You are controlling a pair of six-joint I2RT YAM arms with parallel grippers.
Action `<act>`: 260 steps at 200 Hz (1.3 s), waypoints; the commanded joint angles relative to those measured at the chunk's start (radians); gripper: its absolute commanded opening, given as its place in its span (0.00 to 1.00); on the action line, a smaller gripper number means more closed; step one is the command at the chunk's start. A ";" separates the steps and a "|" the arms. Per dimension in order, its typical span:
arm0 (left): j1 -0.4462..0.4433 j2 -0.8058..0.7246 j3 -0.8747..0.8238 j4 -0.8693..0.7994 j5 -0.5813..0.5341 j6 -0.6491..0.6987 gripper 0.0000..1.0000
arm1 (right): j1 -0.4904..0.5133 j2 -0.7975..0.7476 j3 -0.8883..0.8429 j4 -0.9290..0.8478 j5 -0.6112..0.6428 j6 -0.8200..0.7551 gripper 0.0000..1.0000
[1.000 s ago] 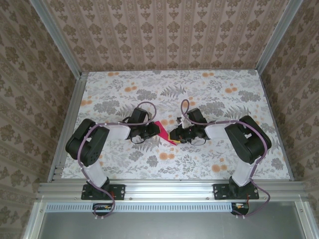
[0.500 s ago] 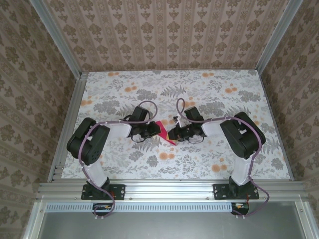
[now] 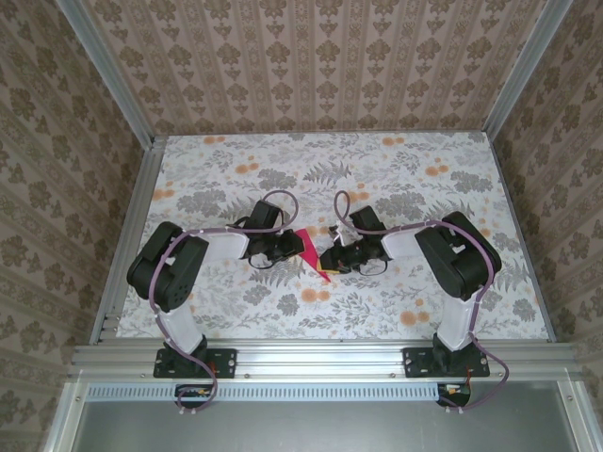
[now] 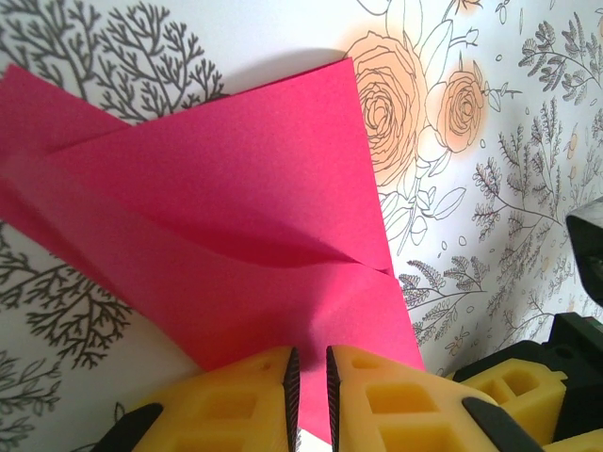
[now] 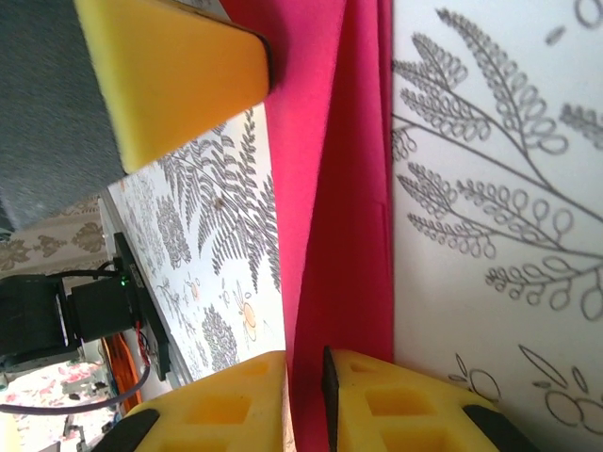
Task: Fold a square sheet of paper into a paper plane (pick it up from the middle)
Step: Fold the wing for the fifth time at the center of the table.
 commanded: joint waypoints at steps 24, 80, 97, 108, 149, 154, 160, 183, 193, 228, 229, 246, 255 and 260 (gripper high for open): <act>0.005 0.026 0.014 -0.051 0.003 0.026 0.19 | 0.003 0.006 -0.009 -0.073 -0.007 -0.020 0.14; 0.004 -0.020 0.054 -0.050 0.030 0.049 0.22 | 0.003 0.032 -0.005 -0.093 0.003 -0.027 0.06; 0.004 -0.049 0.056 -0.040 0.034 0.055 0.24 | 0.003 0.034 -0.003 -0.110 0.019 -0.039 0.05; 0.002 -0.071 0.047 -0.026 0.033 0.052 0.26 | 0.003 0.032 -0.001 -0.126 0.036 -0.048 0.03; 0.002 -0.146 -0.027 0.051 0.012 0.040 0.34 | 0.003 0.034 0.001 -0.137 0.083 -0.028 0.00; 0.002 -0.151 -0.036 0.062 0.010 0.039 0.34 | 0.004 0.032 -0.004 -0.127 0.087 -0.016 0.00; 0.002 -0.157 -0.050 0.077 0.009 0.035 0.35 | 0.003 0.033 -0.009 -0.116 0.090 -0.001 0.00; -0.003 -0.166 -0.093 0.143 0.011 0.022 0.36 | -0.001 0.036 -0.040 -0.041 0.091 0.066 0.00; -0.008 -0.162 -0.102 0.158 0.008 0.020 0.36 | -0.004 0.038 -0.055 -0.002 0.087 0.101 0.00; -0.041 -0.128 -0.094 0.178 0.009 0.026 0.34 | -0.008 0.047 -0.095 0.098 0.078 0.189 0.00; -0.042 -0.126 -0.093 0.178 0.009 0.026 0.34 | -0.008 0.047 -0.096 0.100 0.079 0.191 0.00; -0.052 -0.106 -0.087 0.185 0.011 0.025 0.31 | -0.009 0.049 -0.101 0.105 0.081 0.201 0.00; -0.057 -0.097 -0.084 0.188 0.011 0.022 0.30 | -0.010 0.048 -0.101 0.100 0.083 0.203 0.00; -0.059 -0.094 -0.084 0.189 0.012 0.022 0.29 | -0.011 0.049 -0.101 0.099 0.085 0.205 0.00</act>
